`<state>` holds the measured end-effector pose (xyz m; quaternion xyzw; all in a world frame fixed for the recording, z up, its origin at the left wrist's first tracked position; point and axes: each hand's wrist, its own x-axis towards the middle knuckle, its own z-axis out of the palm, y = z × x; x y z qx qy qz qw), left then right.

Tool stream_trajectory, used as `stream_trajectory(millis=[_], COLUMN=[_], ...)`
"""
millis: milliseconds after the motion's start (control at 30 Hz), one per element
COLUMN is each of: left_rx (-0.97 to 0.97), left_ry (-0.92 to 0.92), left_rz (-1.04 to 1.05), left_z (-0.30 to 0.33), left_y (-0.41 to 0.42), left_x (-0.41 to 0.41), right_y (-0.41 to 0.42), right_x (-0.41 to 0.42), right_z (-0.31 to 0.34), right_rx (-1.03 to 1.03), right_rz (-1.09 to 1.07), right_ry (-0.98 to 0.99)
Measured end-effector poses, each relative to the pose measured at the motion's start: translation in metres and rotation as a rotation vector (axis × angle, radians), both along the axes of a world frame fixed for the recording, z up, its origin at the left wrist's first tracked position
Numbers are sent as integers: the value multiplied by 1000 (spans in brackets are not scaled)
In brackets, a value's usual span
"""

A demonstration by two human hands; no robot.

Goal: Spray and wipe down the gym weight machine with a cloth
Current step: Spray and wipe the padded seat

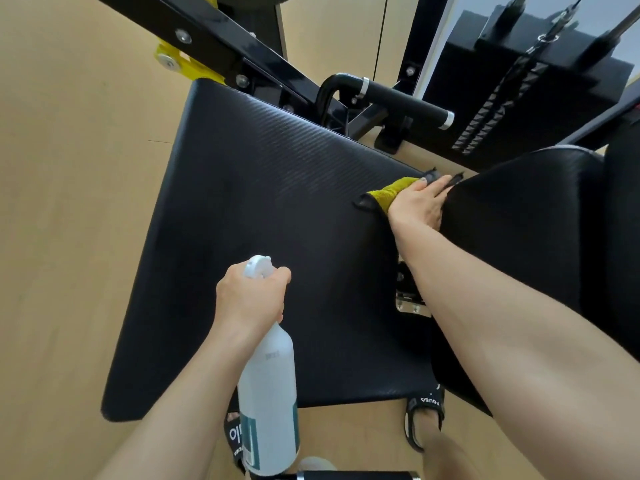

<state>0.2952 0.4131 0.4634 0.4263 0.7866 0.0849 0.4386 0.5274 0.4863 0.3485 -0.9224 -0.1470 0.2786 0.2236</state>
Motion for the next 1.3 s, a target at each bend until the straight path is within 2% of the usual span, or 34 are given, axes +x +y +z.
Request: stream_trajectory(millis=[133,367,567,633,700,933,1100,1167,1233,1300], left_rx=[3,35,84,118,144,153,164,167,176,188], left_ry=[-32,-69,-110,-93,-88,-87,-75,-79,-94,-104], left_rz=[10,47,152,181,202,263,321,304,284,275], left_z=[-1,6,17,21,25,57,71,72,70,67], left_y=[1,-4,-8,-8,-7,-11,-7,-5,-2,3], left_x=[1,-9,-28,-37,-46,-78,-88,-86,-82,-75], right_y=[-8,16,81,79,57,-24,-82,-80,-55,-21], right_x=[-17,-86,-171,-198,-221,-223,-232,-231,-224,-213], right_z=[-3,10,54,64,63,53,58,63,63,61], right_rx=[-14,202,430,469,500,586,791,871,907,743], right_rz=[182,583,1173,1342,1514,1757,2015,2089,2095,2044], right_ry=[-111,-238,-248,-258,-364,-496,-266,-221,-330,-427])
